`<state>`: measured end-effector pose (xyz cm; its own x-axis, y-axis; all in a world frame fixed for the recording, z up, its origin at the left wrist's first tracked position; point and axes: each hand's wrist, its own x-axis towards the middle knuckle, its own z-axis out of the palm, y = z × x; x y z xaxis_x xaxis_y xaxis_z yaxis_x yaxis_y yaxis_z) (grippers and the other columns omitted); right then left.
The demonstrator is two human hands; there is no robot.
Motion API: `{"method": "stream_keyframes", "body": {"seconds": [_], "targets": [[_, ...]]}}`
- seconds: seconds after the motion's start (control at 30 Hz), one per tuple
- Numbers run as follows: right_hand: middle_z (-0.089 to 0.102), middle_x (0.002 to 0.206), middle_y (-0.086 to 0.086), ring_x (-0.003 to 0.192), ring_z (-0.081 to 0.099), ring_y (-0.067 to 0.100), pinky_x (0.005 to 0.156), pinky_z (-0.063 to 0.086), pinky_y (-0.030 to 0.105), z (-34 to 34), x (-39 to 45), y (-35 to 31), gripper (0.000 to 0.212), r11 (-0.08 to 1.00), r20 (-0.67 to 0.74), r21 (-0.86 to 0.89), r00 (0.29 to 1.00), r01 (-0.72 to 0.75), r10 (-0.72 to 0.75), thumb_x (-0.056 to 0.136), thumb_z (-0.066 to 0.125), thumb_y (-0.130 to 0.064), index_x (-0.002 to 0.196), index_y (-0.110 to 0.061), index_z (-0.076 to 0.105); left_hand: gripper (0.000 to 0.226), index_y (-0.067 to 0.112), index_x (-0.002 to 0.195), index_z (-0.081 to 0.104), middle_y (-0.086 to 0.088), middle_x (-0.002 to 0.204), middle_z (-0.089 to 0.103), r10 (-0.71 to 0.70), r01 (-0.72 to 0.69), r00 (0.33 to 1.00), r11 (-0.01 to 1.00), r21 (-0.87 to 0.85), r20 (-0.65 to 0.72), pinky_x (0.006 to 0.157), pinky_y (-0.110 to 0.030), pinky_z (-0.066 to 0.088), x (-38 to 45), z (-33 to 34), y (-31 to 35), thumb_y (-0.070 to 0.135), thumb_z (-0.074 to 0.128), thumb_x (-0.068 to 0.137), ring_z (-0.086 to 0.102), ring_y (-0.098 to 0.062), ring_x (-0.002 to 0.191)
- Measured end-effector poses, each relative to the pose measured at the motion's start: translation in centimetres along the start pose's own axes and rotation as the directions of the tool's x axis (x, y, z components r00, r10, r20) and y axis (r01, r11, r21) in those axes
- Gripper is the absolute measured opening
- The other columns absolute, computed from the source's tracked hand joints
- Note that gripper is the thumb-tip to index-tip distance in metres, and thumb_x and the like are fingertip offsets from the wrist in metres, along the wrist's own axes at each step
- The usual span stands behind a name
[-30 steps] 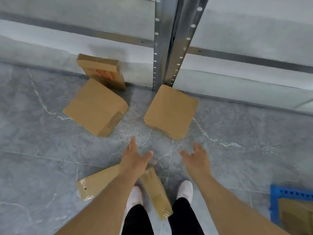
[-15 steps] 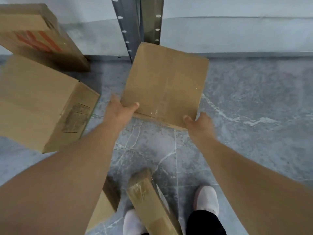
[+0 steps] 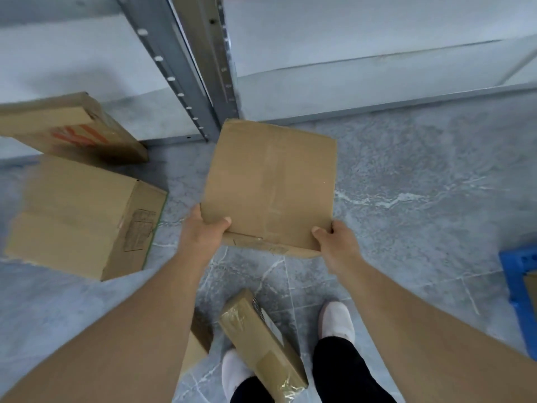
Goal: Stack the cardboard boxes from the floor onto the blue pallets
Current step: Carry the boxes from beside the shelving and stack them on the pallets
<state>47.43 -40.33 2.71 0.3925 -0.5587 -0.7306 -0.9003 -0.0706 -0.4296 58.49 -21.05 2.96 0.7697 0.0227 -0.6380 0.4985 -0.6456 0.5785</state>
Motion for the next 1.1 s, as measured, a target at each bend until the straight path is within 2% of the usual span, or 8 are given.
{"method": "stream_keyframes", "body": {"seconds": [0.17,0.33,0.47,0.6,0.7,0.87,1.0,1.1], "targets": [[0.060,0.110,0.017,0.100,0.057,0.031,0.074,0.040,0.031,-7.8,-7.4,-1.1,0.031,0.999,-0.015,0.038,1.000,-0.017,0.018,0.091,0.054,-0.020,0.116,-0.003,0.054,0.064,0.016,0.143,0.031,-0.008,0.133,0.049,-0.026,0.026,0.997,1.000,-0.008,0.077,0.089,-0.026,0.032,-9.0,-2.3,4.6,0.019,0.062,0.087,0.048,-0.025,0.119],[0.061,0.110,0.017,0.094,0.056,0.028,0.074,0.039,0.030,-16.0,-16.2,-2.4,0.030,0.993,-0.030,0.116,1.000,-0.003,0.007,0.090,0.054,-0.015,0.116,-0.002,0.055,0.061,0.020,0.146,0.026,-0.004,0.144,0.041,0.025,-0.029,0.990,0.999,0.030,0.136,0.101,-0.033,0.034,-18.4,-5.6,9.7,0.025,0.054,0.092,0.042,-0.024,0.127],[0.058,0.100,0.009,0.087,0.054,0.023,0.067,0.041,0.029,-21.4,-23.5,-2.5,0.029,0.980,-0.110,0.192,0.994,0.049,-0.029,0.091,0.052,-0.016,0.118,-0.004,0.055,0.059,0.021,0.147,0.025,-0.002,0.147,0.038,0.138,-0.155,0.961,0.986,0.053,0.241,0.111,-0.039,0.030,-24.8,-8.2,13.8,0.025,0.050,0.094,0.038,-0.023,0.133],[0.060,0.106,0.010,0.091,0.055,0.024,0.074,0.040,0.029,-25.1,-30.9,-1.7,0.033,0.950,-0.199,0.306,0.980,0.060,0.002,0.093,0.048,-0.014,0.124,-0.008,0.052,0.053,0.018,0.143,0.032,-0.003,0.140,0.045,0.263,-0.297,0.924,0.951,0.086,0.277,0.102,-0.033,0.033,-30.8,-9.7,16.7,0.021,0.050,0.094,0.043,-0.024,0.127],[0.059,0.111,0.011,0.090,0.054,0.024,0.071,0.044,0.031,-27.4,-36.6,0.3,0.031,0.924,-0.252,0.381,0.966,0.041,0.061,0.093,0.045,-0.015,0.123,-0.009,0.049,0.053,0.013,0.144,0.030,-0.008,0.143,0.043,0.309,-0.364,0.873,0.928,0.083,0.377,0.107,-0.033,0.031,-35.4,-10.1,17.8,0.017,0.050,0.094,0.042,-0.026,0.128],[0.057,0.111,0.010,0.101,0.055,0.028,0.080,0.045,0.038,-30.6,-43.7,5.5,0.032,0.873,-0.349,0.487,0.924,0.036,0.156,0.093,0.041,-0.013,0.124,-0.007,0.046,0.064,0.017,0.149,0.016,-0.005,0.151,0.031,0.359,-0.465,0.787,0.879,0.101,0.502,0.112,-0.037,0.025,-42.6,-8.3,19.4,0.024,0.049,0.095,0.033,-0.025,0.136],[0.052,0.101,0.005,0.092,0.050,0.023,0.082,0.043,0.038,-32.8,-47.4,9.8,0.030,0.838,-0.443,0.543,0.867,0.055,0.230,0.095,0.039,-0.013,0.124,-0.008,0.046,0.062,0.017,0.149,0.019,-0.005,0.150,0.033,0.405,-0.561,0.701,0.822,0.103,0.587,0.111,-0.042,0.029,-47.3,-5.4,20.9,0.024,0.049,0.095,0.035,-0.026,0.135],[0.054,0.109,0.006,0.095,0.050,0.023,0.080,0.042,0.035,-34.1,-49.5,13.4,0.033,0.803,-0.475,0.592,0.834,0.068,0.280,0.096,0.040,-0.015,0.128,-0.010,0.043,0.059,0.017,0.148,0.023,-0.006,0.147,0.039,0.410,-0.604,0.656,0.788,0.115,0.634,0.110,-0.041,0.031,-50.5,-2.9,21.5,0.024,0.049,0.095,0.040,-0.027,0.131]]}}
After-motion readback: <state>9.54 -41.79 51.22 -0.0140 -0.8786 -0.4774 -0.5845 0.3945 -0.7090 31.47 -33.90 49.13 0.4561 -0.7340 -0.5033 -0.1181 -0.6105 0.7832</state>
